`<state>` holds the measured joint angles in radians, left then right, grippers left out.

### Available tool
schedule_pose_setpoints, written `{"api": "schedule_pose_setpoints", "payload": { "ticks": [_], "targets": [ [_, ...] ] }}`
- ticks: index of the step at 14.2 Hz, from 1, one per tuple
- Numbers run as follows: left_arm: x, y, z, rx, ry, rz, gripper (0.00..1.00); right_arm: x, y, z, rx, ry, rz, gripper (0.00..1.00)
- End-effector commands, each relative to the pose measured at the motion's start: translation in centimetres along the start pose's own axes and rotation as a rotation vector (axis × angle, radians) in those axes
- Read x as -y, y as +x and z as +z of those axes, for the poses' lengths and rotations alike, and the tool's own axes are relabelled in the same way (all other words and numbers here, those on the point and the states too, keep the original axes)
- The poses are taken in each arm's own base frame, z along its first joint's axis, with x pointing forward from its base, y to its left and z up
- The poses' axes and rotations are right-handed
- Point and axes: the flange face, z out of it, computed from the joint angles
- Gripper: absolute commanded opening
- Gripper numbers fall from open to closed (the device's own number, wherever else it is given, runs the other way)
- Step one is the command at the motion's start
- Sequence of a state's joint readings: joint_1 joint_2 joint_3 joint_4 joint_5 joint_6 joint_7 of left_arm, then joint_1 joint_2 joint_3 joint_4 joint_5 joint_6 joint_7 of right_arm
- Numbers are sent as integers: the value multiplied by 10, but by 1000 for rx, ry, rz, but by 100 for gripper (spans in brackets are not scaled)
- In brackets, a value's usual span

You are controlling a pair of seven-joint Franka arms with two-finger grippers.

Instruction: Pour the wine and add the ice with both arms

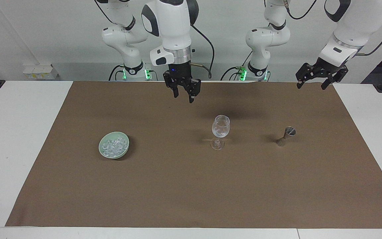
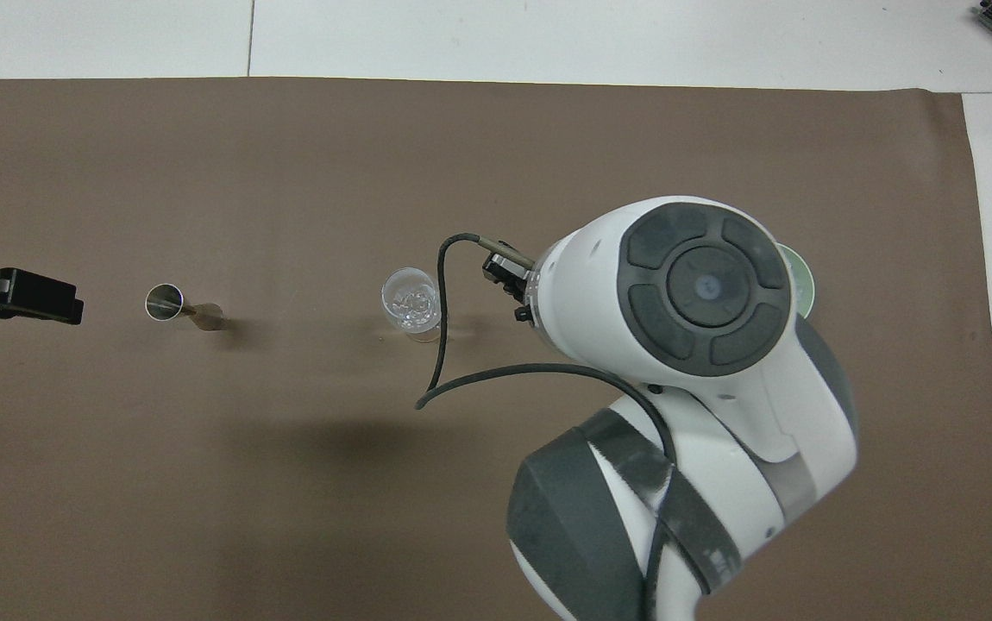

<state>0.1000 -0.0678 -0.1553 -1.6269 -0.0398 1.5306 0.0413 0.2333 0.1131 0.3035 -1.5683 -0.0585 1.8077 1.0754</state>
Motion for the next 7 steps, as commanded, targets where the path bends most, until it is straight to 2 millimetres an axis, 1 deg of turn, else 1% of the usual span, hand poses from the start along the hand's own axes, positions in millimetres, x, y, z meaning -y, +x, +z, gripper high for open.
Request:
{"api": "schedule_pose_setpoints", "payload": {
  "ticks": [1, 2, 3, 4, 5, 6, 7],
  "targets": [
    [1, -4, -3, -2, -17, -1, 100, -38, 17, -14, -1, -62, -75, 73],
    [1, -4, -3, -2, -17, -1, 100, -50, 23, -18, 5, -83, -90, 73],
    [2, -4, -4, -3, -16, 1, 100, -62, 25, -24, 7, -98, -110, 76],
    [4, -5, -5, -5, -16, 1, 100, -72, 28, -30, 13, -111, -141, 82],
    [5, -6, -10, -13, -15, -1, 100, -84, 33, -35, 23, -126, -186, 87],
    [4, -6, -13, -19, -14, 0, 100, -97, 45, -38, 36, -139, -215, 87],
    [3, -7, -14, -20, -14, 2, 100, -115, 59, -46, 36, -139, -236, 87]
  ]
}}
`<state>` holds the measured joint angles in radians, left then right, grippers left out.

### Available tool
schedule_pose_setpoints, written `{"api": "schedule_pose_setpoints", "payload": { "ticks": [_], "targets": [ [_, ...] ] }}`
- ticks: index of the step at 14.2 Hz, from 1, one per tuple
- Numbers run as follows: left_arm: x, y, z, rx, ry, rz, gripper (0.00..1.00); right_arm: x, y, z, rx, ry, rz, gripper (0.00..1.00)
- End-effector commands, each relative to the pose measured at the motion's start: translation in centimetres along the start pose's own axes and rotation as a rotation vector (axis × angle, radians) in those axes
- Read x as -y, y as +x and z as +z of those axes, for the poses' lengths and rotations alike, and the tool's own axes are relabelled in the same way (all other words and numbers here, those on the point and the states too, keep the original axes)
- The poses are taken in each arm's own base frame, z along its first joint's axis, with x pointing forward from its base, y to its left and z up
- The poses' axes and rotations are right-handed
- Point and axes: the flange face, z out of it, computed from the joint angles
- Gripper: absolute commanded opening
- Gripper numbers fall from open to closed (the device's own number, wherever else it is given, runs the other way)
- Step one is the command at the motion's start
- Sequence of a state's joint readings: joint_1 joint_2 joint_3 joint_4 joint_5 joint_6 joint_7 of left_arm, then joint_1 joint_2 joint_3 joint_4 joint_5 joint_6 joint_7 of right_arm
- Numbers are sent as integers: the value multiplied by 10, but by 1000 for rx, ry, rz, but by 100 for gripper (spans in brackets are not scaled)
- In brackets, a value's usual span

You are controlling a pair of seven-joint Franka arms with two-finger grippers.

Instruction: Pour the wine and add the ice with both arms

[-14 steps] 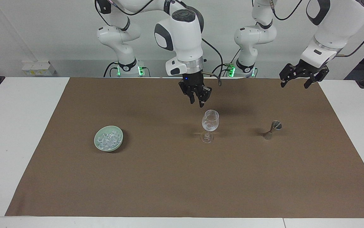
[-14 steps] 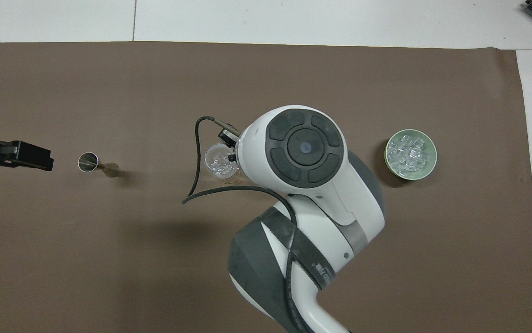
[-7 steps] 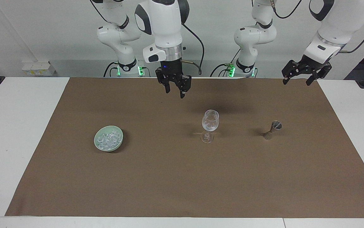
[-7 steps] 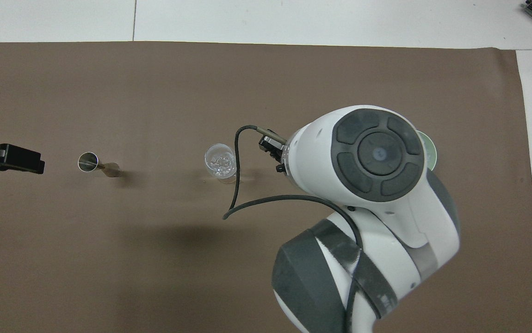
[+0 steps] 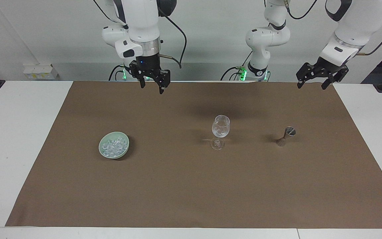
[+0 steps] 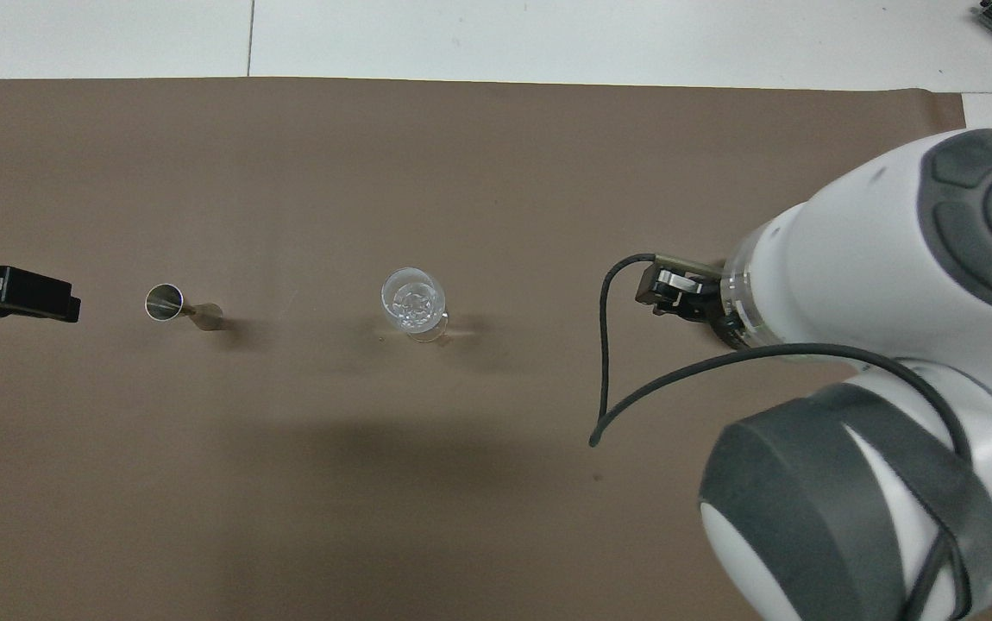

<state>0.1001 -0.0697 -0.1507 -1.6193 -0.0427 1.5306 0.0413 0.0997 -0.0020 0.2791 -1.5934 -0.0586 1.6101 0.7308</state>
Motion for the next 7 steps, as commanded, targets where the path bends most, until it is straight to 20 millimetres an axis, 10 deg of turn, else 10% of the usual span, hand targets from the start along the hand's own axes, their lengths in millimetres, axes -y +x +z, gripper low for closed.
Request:
{"api": "schedule_pose_setpoints", "payload": {
  "ticks": [1, 7],
  "targets": [
    [0, -6, -9, -10, -11, 8, 100, -54, 20, -5, 3, -17, -84, 87],
    [0, -6, -9, -10, -11, 8, 100, -123, 49, -11, 39, -25, -209, 88]
  ]
}}
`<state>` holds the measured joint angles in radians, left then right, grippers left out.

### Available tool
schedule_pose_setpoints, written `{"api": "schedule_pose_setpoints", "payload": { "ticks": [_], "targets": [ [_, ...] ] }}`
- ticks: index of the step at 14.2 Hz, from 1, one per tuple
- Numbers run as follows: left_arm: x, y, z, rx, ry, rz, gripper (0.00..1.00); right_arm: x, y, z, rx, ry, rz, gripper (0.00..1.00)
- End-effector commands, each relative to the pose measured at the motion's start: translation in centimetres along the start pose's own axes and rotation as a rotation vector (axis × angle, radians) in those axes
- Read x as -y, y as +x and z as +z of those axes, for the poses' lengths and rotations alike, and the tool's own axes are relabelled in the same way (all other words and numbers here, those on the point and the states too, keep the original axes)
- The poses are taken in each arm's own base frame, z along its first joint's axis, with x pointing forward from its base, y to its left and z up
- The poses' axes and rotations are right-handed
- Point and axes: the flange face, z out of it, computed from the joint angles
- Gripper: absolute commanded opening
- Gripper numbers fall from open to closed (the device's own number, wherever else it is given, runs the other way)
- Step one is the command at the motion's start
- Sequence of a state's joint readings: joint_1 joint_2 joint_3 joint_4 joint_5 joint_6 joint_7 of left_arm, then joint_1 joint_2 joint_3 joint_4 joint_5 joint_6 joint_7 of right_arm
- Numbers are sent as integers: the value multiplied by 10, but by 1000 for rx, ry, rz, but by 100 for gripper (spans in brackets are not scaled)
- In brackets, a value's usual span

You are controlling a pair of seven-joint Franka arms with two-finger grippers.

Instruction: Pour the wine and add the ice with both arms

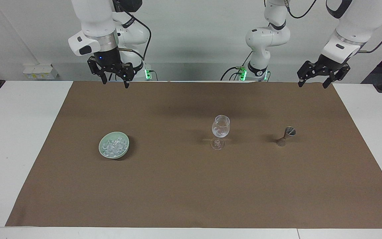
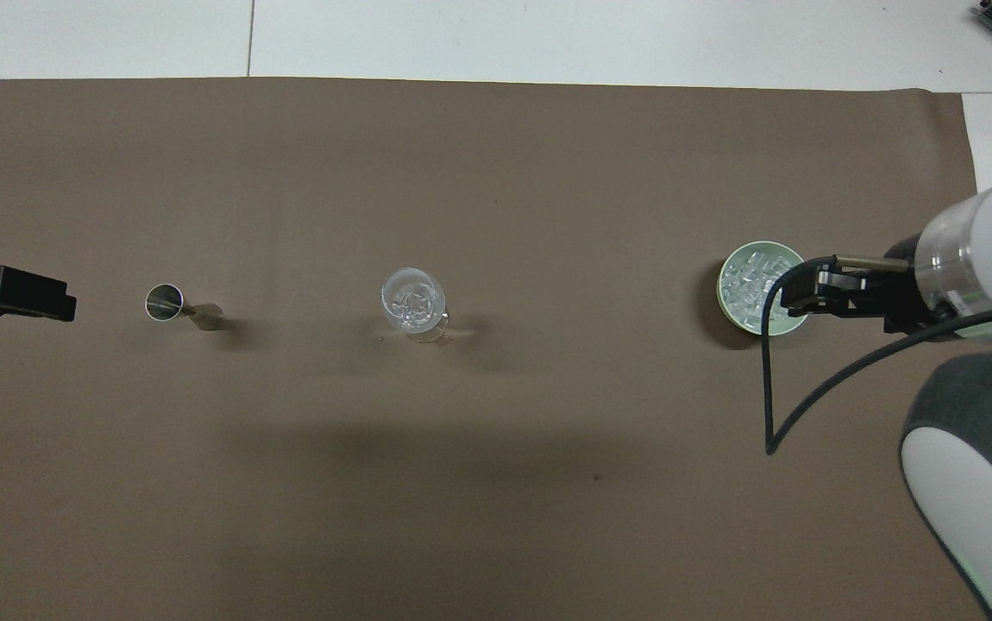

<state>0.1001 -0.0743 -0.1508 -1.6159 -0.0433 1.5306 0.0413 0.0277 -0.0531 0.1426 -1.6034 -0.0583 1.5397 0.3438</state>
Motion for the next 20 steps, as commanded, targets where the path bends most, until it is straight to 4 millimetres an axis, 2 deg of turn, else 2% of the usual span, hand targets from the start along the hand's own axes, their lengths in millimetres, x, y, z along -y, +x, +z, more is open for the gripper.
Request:
{"api": "schedule_pose_setpoints", "payload": {
  "ticks": [1, 2, 3, 7, 9, 11, 20],
  "targets": [
    [1, -5, -5, -1, -12, 7, 100, -30, 5, 0, 2, 9, -37, 94],
    [2, -5, -5, -1, -12, 6, 100, -37, 9, -6, -7, 18, -38, 100],
    [2, -5, -5, -1, -12, 6, 100, -46, 12, -6, -7, 20, -34, 100],
    [1, -5, -6, -2, -12, 7, 100, -56, 24, -12, 1, 42, -19, 100],
    [2, -5, -5, -1, -12, 6, 100, -61, 20, -13, 16, 29, -62, 100],
    [1, -5, -5, -1, -12, 7, 100, -76, 19, -11, 41, 29, -40, 100],
    [2, -5, -5, -1, -12, 6, 100, -74, 22, -5, 48, 37, -32, 100]
  ]
}}
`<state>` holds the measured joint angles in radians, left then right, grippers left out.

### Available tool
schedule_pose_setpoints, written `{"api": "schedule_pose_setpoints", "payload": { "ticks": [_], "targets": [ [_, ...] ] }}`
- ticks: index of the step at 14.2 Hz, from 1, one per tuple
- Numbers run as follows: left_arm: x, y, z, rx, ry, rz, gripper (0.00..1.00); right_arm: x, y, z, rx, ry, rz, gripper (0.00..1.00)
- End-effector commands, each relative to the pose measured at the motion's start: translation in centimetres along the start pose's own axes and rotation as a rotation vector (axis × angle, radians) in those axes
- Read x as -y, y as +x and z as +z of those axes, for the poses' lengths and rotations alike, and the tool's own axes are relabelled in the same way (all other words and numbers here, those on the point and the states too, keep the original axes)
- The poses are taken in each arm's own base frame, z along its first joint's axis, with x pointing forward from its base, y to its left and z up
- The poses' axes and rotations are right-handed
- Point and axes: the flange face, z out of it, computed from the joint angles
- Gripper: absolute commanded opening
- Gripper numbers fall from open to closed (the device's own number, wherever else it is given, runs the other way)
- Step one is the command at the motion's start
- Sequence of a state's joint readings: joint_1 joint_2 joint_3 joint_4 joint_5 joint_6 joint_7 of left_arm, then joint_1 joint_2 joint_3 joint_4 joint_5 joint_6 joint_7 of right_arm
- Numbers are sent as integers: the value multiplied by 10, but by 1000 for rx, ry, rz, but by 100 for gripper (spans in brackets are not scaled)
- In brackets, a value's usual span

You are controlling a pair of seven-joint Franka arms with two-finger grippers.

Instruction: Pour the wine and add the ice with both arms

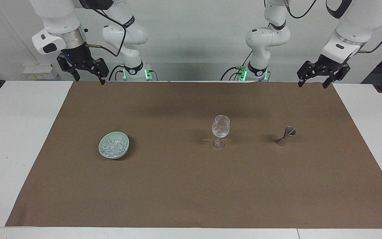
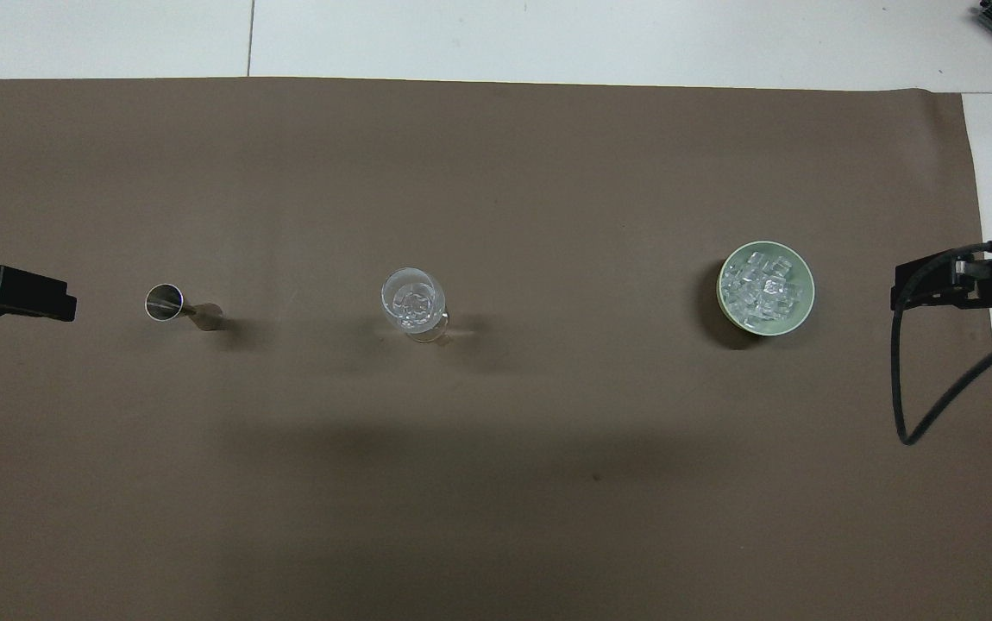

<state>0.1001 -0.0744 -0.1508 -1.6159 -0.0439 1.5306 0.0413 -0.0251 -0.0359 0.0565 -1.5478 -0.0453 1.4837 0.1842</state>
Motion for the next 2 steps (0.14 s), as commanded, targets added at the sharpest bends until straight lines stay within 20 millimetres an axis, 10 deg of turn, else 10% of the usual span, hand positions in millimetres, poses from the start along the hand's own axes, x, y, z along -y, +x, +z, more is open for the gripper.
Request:
{"api": "schedule_pose_setpoints", "payload": {
  "ticks": [1, 2],
  "targets": [
    [3, -5, -5, -1, -12, 4, 100, -2, 2, 2, 18, 23, -14, 100],
    [2, -5, -5, -1, -11, 6, 100, -2, 2, 2, 19, 23, -17, 100]
  ]
}}
